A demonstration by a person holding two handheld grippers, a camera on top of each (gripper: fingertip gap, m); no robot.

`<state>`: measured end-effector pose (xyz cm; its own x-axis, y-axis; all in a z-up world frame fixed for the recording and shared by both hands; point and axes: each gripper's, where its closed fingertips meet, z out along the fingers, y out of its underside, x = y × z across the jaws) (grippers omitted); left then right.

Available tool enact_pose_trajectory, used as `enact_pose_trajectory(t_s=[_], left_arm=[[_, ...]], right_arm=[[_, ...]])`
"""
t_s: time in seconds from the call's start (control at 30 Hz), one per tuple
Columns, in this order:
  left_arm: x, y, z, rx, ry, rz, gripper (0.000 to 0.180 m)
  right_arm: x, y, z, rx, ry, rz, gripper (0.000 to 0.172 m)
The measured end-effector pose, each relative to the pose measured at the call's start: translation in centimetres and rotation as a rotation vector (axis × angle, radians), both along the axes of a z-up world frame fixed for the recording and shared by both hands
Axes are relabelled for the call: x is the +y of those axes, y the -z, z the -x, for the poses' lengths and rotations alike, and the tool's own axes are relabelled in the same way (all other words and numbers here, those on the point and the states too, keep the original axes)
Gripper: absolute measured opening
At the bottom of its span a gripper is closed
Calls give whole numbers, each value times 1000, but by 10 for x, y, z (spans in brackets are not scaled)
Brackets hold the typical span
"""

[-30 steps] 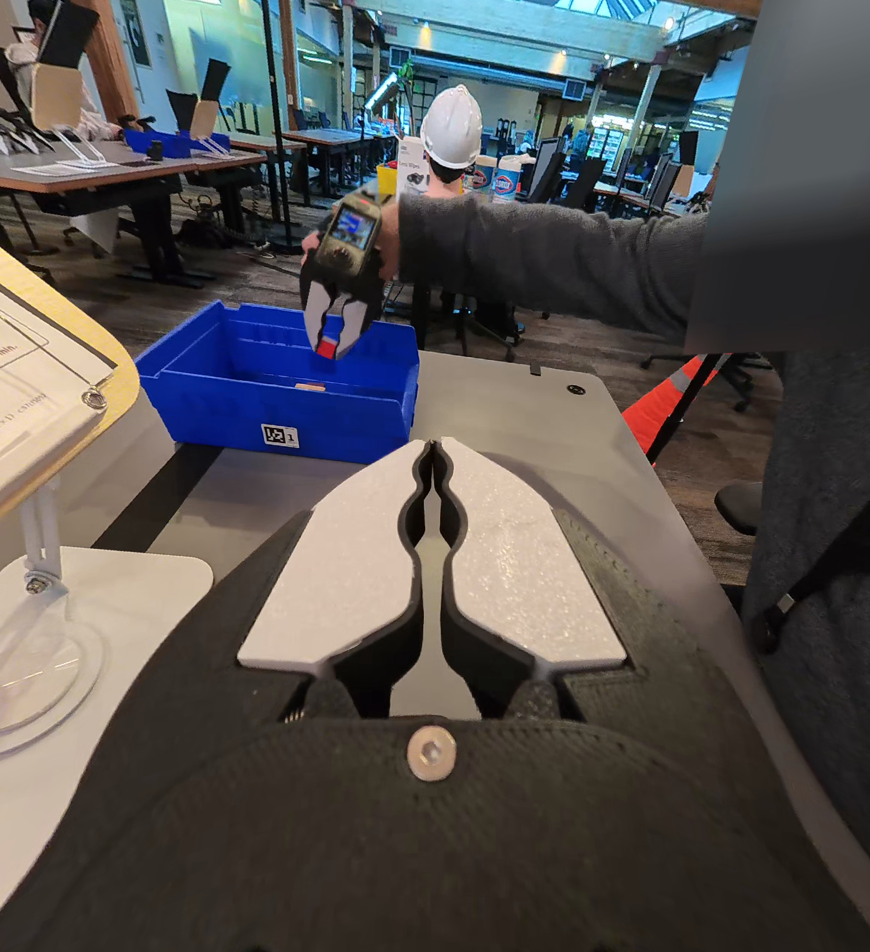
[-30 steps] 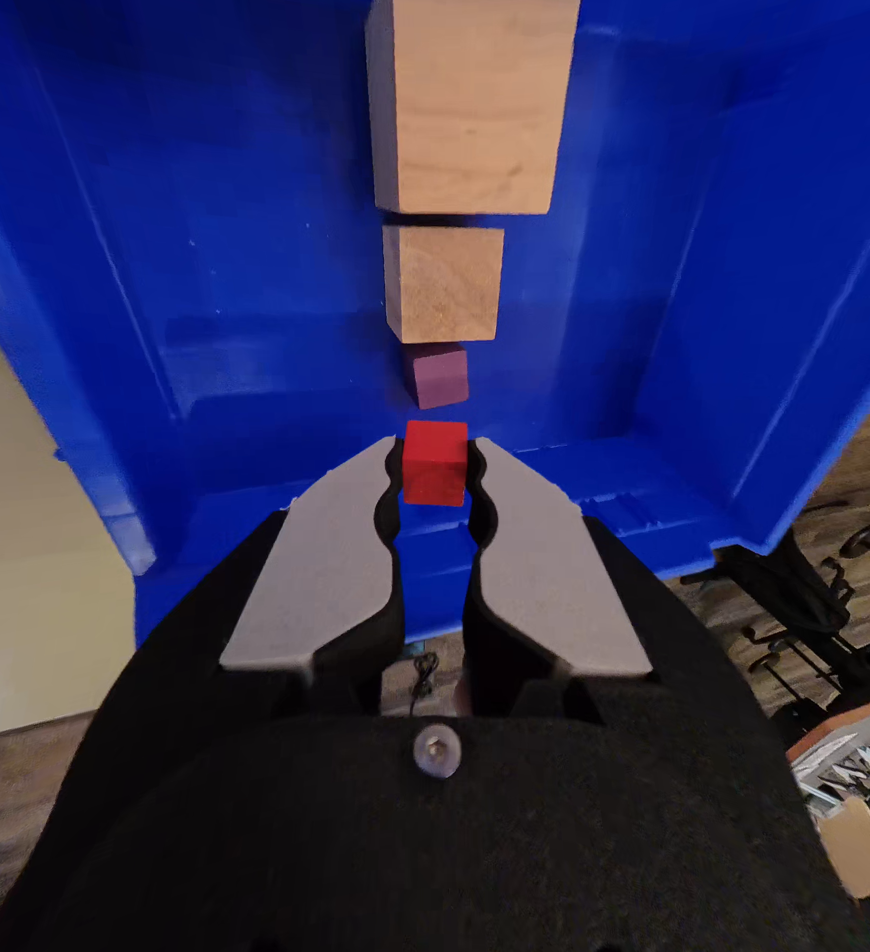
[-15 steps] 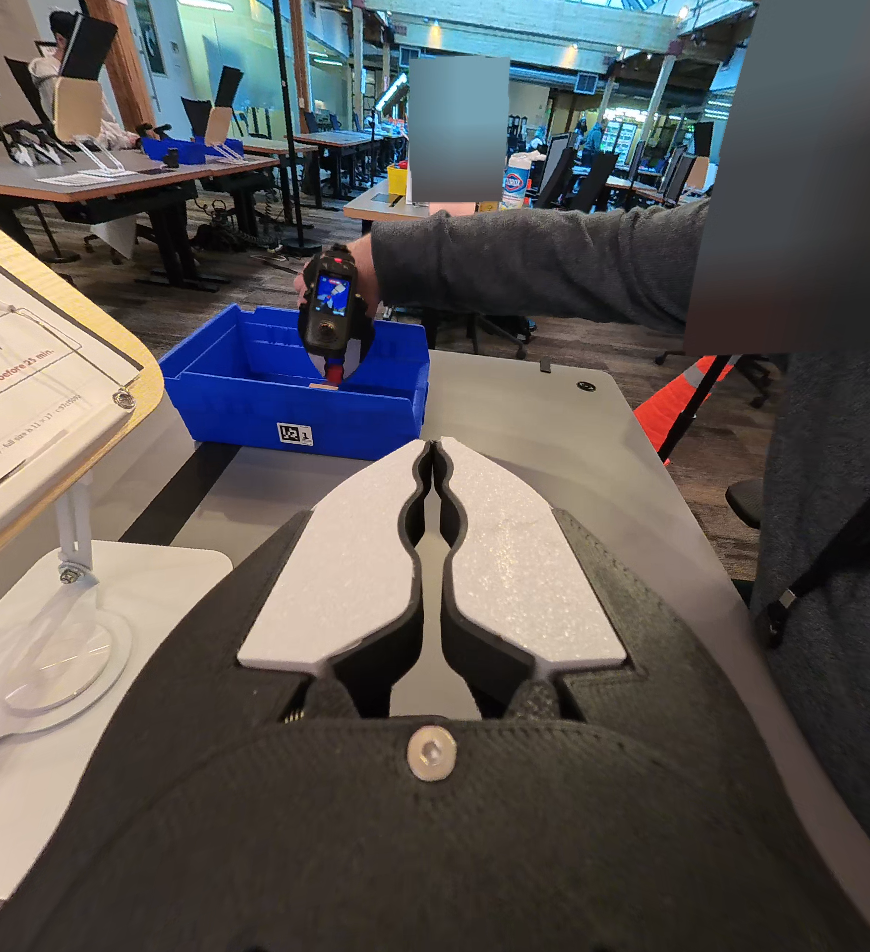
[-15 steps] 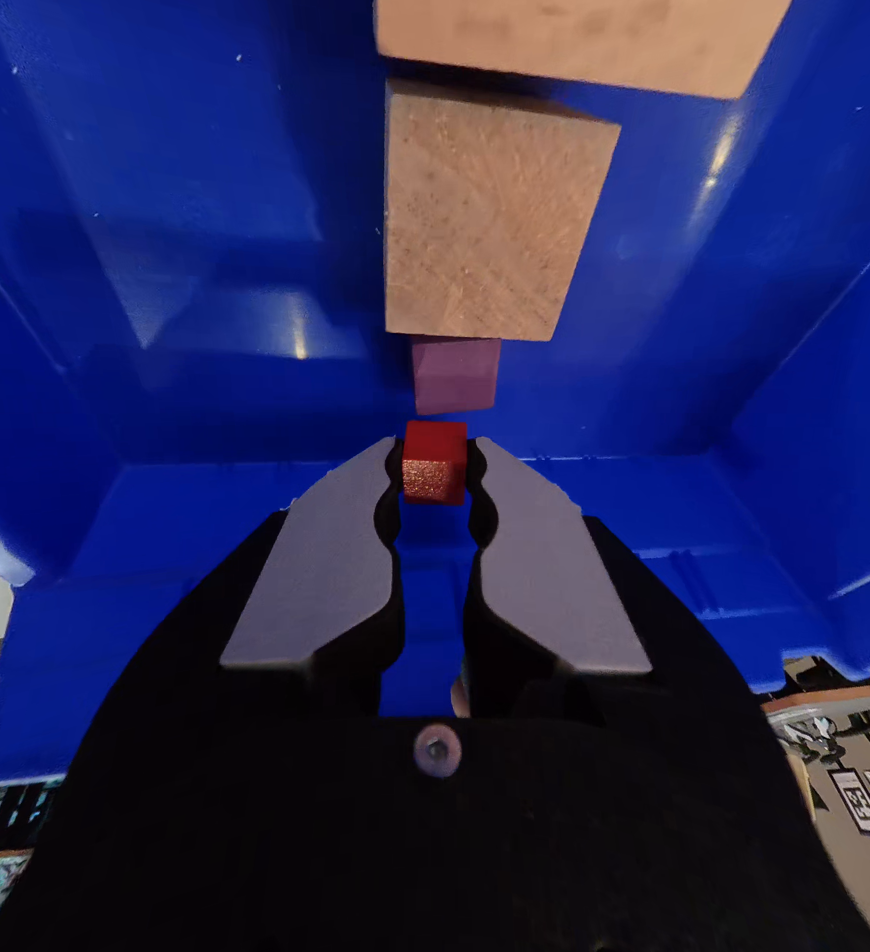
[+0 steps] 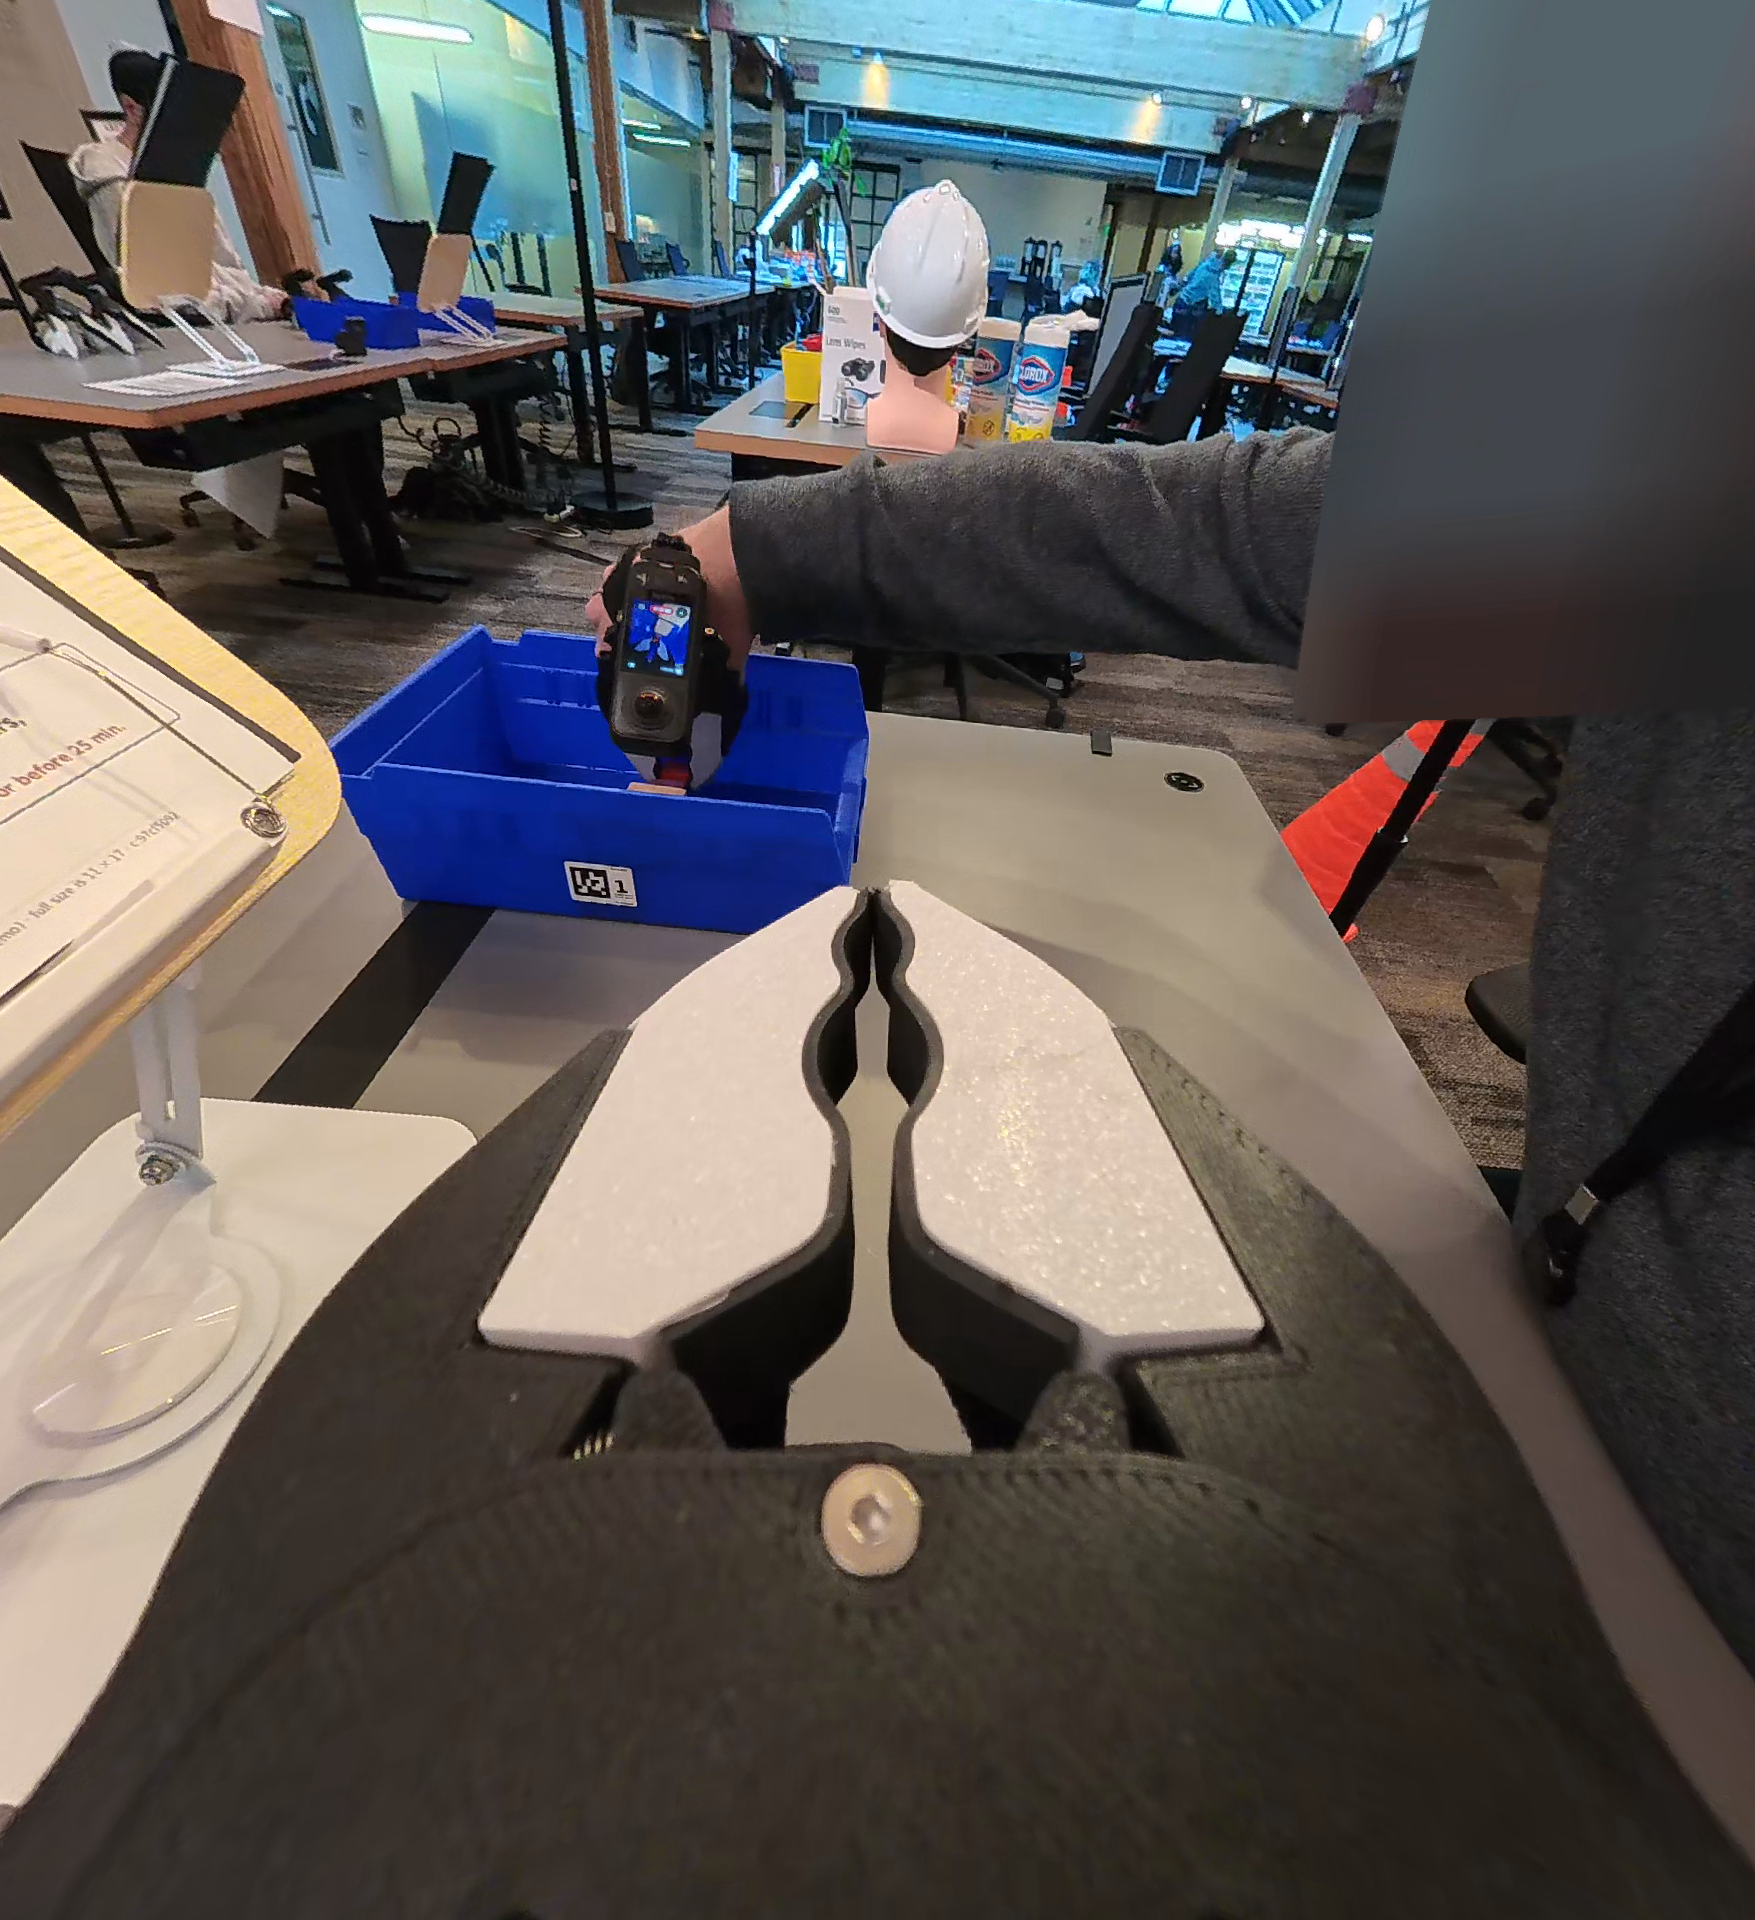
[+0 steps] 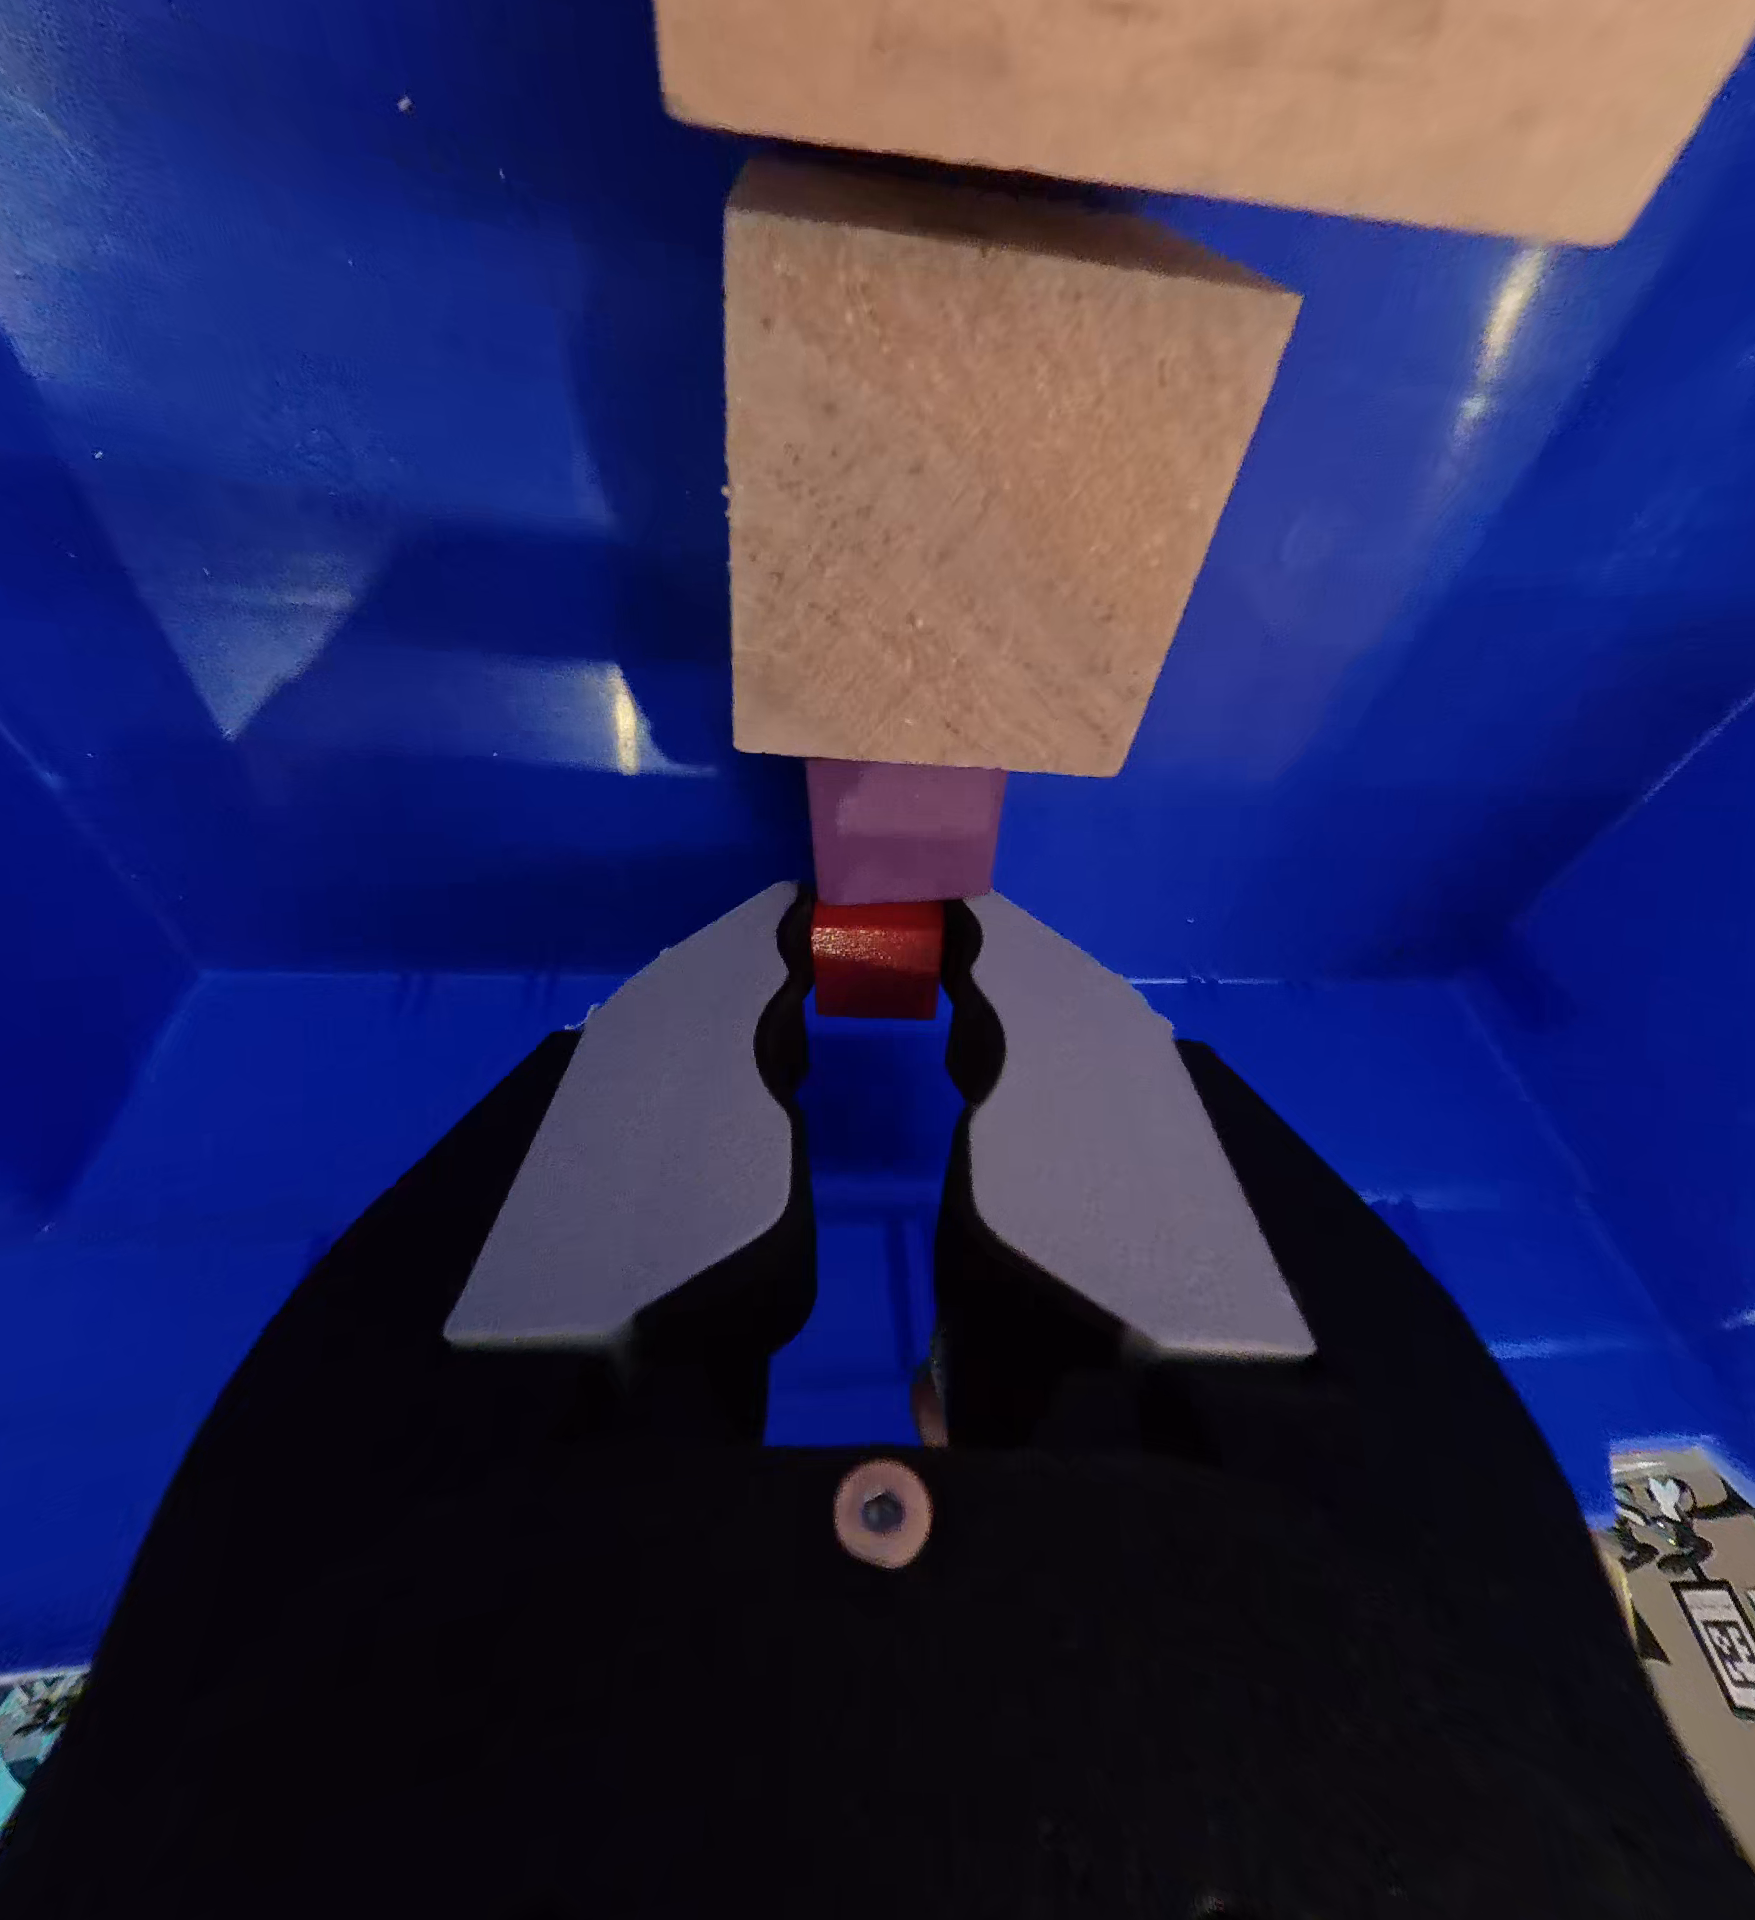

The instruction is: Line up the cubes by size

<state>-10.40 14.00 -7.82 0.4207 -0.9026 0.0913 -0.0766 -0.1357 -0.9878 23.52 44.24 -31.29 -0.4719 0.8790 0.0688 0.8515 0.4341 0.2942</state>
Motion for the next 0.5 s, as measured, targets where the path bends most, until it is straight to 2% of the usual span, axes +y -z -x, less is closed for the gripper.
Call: enact_pose_trajectory(t_s=[0.5], left_arm=[[1,0,0,5,3,-5,0]], right_arm=[[2,2,-2,-52,18,3,24]])
